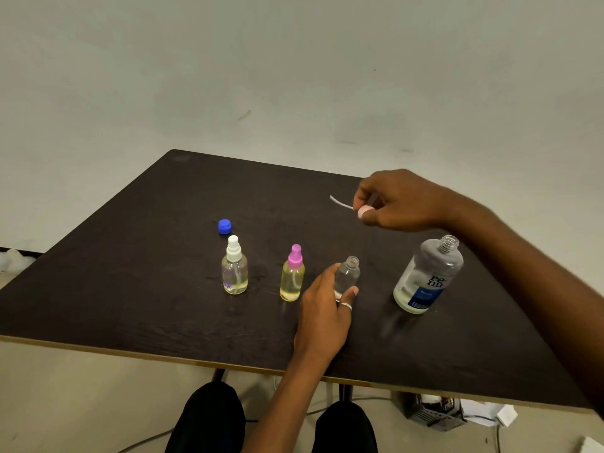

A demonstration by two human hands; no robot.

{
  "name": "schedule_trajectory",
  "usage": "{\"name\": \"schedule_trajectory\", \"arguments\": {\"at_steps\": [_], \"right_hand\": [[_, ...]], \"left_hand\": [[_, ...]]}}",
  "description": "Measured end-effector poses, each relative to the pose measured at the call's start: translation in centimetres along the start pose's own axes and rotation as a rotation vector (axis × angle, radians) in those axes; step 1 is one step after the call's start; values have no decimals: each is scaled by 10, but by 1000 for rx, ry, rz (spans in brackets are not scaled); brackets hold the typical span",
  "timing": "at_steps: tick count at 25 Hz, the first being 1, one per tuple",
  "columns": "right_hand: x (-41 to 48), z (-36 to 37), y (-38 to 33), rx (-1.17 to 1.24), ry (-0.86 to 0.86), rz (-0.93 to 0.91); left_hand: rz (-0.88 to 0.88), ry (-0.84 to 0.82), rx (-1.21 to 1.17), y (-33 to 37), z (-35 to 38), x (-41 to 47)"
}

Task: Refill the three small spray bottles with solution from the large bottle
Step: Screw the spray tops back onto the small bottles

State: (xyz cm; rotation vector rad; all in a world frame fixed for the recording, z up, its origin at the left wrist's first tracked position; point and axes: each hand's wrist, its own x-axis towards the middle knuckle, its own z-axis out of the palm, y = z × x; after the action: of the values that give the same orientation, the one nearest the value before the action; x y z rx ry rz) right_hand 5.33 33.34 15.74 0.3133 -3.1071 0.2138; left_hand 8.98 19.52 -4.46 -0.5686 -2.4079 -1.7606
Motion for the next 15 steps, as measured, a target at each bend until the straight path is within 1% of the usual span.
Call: {"name": "schedule_trajectory", "arguments": {"at_steps": [3,6,10,15], "right_hand": [[-21,-22,-8,-16,-2,-47],[-33,-34,-11,9,-27,-53],[-33,-38,-12,-20,-14,-47],[-27,-30,-13,-76,-38,-43]], "left_hand": [[4,-4,-2,1,-1,0],[14,1,-11,0,-2,0],[20,-2,-12,-1,-1,0],[26,2,-11,-2,-1,0]]}}
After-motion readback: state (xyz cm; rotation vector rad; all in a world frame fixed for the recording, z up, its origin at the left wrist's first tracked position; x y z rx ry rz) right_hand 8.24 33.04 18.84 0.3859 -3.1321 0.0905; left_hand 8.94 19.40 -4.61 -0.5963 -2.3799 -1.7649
